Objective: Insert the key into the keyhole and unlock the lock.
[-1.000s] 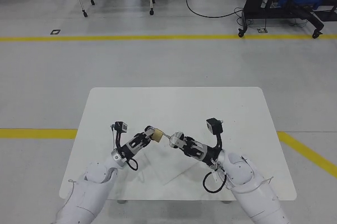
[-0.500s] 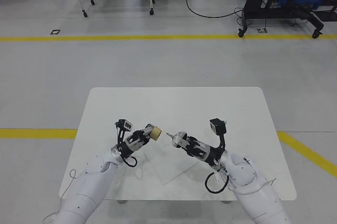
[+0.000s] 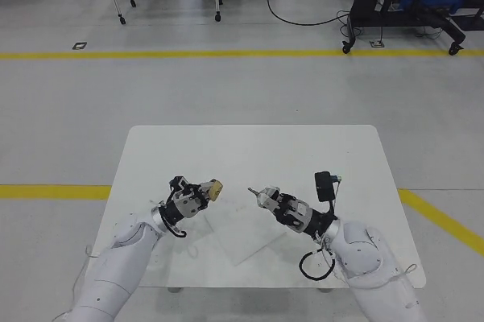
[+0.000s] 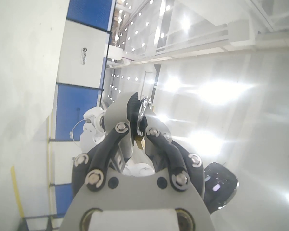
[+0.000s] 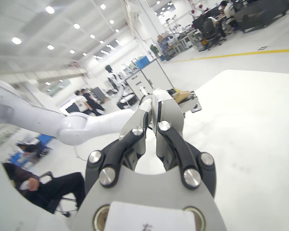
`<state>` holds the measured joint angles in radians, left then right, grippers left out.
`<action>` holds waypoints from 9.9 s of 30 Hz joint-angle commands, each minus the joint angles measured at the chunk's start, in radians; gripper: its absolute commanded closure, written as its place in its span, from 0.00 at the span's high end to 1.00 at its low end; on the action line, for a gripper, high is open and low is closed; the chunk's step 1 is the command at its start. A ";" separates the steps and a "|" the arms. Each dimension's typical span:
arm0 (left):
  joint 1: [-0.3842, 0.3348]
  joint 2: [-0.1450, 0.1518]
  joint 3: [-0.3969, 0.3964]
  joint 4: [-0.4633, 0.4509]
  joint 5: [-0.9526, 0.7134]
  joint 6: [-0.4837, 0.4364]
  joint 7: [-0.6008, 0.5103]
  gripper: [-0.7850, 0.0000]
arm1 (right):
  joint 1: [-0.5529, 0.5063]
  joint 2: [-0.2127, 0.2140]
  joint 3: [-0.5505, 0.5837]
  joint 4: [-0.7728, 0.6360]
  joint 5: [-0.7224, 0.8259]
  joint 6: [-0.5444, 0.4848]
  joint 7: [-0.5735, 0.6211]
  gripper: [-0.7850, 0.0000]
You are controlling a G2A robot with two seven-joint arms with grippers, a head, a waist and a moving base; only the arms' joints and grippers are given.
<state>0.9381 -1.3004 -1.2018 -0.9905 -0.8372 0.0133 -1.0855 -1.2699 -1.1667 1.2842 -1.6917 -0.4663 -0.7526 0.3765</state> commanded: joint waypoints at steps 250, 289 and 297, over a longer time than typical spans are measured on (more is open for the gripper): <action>0.255 0.109 0.015 -0.616 0.486 0.057 0.524 0.00 | -0.136 -0.136 -0.217 -0.224 -1.675 0.439 -0.225 0.22; 0.306 0.100 0.000 -0.632 0.644 -0.201 0.662 0.00 | -0.053 -0.112 -0.069 -0.090 -1.160 0.091 -0.423 0.00; 0.310 0.102 0.001 -0.639 0.699 -0.200 0.632 0.00 | -0.019 -0.106 -0.047 -0.019 -1.039 0.026 -0.450 0.00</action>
<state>1.2470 -1.1981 -1.2015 -1.6286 -0.1421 -0.1871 -0.4531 -1.2923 -1.2732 1.2358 -1.7175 -1.5163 -0.7315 -0.0821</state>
